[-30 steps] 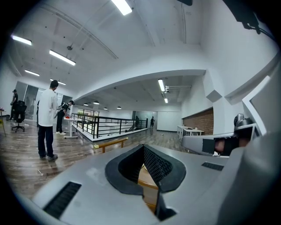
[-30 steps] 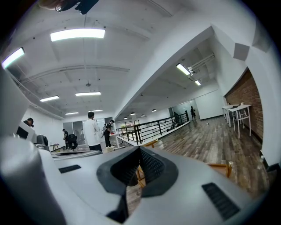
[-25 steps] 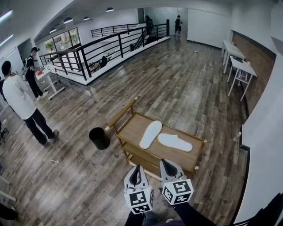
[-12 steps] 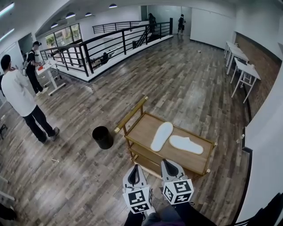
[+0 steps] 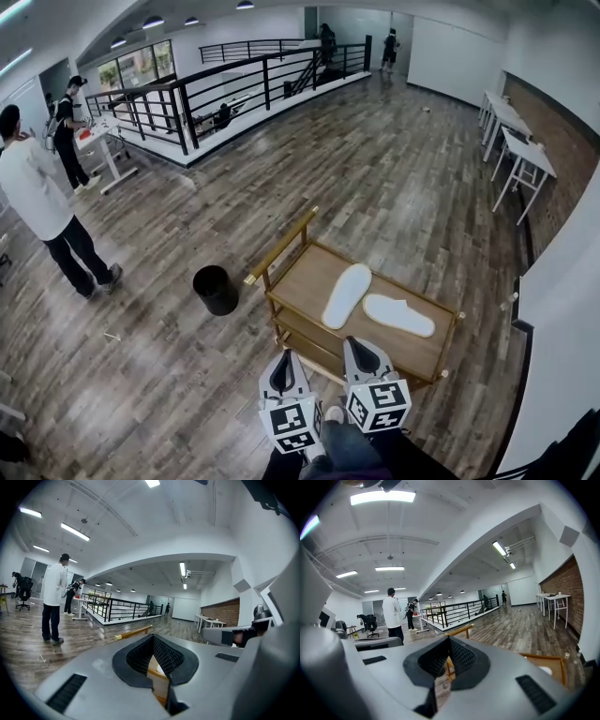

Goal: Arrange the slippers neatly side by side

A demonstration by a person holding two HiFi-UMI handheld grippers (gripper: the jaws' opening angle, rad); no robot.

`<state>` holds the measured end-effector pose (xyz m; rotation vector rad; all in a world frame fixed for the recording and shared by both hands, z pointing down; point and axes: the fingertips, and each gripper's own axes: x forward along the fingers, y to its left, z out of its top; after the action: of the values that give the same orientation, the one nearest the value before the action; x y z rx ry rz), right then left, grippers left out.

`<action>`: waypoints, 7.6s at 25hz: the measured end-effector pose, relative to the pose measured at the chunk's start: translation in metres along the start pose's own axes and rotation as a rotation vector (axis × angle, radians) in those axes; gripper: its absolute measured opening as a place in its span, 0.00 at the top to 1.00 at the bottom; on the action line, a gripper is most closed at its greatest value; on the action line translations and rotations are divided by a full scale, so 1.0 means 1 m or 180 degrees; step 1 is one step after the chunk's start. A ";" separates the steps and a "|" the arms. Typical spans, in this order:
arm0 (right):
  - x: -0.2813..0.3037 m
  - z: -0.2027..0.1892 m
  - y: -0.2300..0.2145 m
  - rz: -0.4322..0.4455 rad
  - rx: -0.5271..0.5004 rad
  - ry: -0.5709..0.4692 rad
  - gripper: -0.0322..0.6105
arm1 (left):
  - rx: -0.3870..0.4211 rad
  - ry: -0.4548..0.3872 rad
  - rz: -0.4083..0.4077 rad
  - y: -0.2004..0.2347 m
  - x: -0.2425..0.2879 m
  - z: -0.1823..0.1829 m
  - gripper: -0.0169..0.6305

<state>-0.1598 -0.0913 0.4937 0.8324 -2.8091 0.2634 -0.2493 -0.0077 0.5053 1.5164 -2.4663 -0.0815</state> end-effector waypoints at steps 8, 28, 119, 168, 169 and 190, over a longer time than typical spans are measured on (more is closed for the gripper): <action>0.050 0.020 -0.027 0.0044 0.0056 -0.0015 0.95 | 0.0099 0.0030 0.0024 -0.001 0.056 0.016 0.97; 0.086 0.029 -0.170 -0.0601 0.0382 -0.0059 0.95 | 0.0371 0.0219 -0.0617 -0.102 0.184 0.017 0.97; 0.138 -0.092 -0.264 0.0632 -0.1216 0.2309 0.75 | 0.0693 0.0477 -0.2113 -0.173 0.312 0.021 0.97; 0.118 -0.207 -0.288 0.1569 -0.2043 0.4180 0.92 | 0.0883 0.0713 -0.1978 -0.161 0.329 -0.001 0.97; 0.118 -0.206 -0.289 0.1548 -0.2017 0.4171 0.92 | 0.0874 0.0703 -0.1985 -0.162 0.329 -0.001 0.97; 0.131 -0.142 -0.287 0.0888 -0.0587 0.3660 0.92 | 0.0697 0.0632 -0.2097 -0.171 0.322 0.007 0.97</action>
<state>-0.0890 -0.3644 0.6944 0.1176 -1.7909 0.3617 -0.2408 -0.3716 0.5265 2.2474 -1.7826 0.2190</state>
